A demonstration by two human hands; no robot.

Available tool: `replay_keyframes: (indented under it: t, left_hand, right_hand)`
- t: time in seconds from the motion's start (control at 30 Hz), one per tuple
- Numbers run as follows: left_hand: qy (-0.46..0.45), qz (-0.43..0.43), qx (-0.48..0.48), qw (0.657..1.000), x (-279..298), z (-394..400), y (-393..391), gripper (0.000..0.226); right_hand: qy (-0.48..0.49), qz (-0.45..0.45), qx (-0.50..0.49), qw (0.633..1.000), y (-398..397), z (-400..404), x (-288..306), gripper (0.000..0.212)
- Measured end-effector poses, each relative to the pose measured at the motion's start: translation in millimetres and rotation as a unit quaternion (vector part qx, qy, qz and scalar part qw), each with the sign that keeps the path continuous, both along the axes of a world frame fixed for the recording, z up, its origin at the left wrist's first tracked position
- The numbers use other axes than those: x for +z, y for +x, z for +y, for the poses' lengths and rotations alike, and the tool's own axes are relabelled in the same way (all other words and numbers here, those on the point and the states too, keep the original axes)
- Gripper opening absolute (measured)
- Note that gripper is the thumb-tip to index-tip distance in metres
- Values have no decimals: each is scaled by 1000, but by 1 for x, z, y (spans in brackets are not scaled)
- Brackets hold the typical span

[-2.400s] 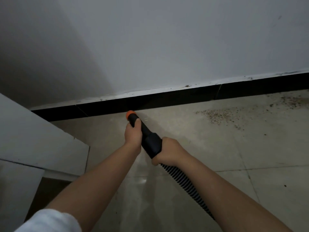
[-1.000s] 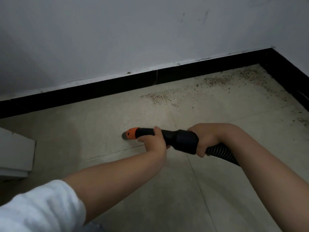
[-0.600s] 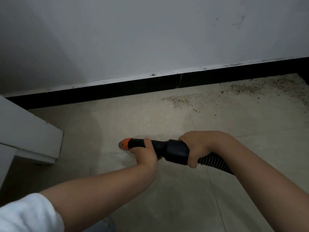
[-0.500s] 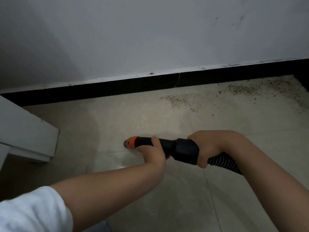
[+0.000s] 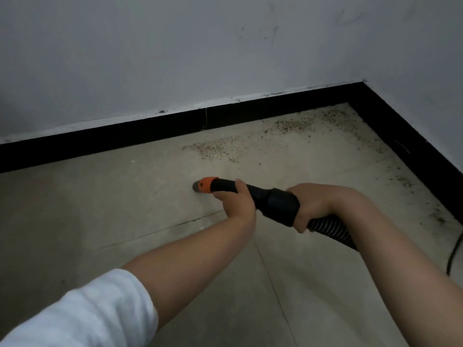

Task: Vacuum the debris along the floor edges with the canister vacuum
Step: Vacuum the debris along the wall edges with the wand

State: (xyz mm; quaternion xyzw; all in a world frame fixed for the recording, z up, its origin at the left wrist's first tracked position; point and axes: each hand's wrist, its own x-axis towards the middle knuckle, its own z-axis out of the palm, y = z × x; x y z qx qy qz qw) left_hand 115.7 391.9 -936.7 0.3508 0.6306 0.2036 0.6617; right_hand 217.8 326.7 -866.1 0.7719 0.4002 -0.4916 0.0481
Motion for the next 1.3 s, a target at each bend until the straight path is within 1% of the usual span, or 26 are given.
replay_keyframes:
  t: [0.1,0.2,0.37,0.5,0.6,0.77,0.9,1.0,1.17,1.3]
  left_hand:
    - [26,-12,3,1000,-4,24,-6,63]
    - [45,-15,-19,999,-7,50,-10,59]
    - [81,16,-60,995,-12,78,-15,54]
    - [108,36,-79,990,-16,90,-16,55]
    - [115,37,-75,990,-19,97,-17,53]
    - [129,41,-39,990,-25,111,-21,50]
    - [125,33,-16,992,-29,114,-24,49]
    - [110,21,-17,994,-25,107,-27,48]
    - [81,-14,-69,994,-20,95,-16,49]
    - [87,-20,-100,991,-19,93,2,50]
  right_hand:
    - [33,-10,-1,999,-11,16,-11,37]
    - [63,-17,-7,998,-22,33,-21,39]
    - [118,-13,-27,993,-42,47,-42,37]
    - [131,10,-70,989,-46,55,-57,40]
    - [139,32,-87,986,-47,64,-66,40]
    - [151,58,-93,982,-54,80,-72,39]
    - [149,65,-90,983,-58,84,-73,34]
    - [141,56,-76,985,-56,76,-68,36]
    - [132,40,-107,985,-45,56,-61,35]
    - [143,24,-142,979,-36,51,-61,35]
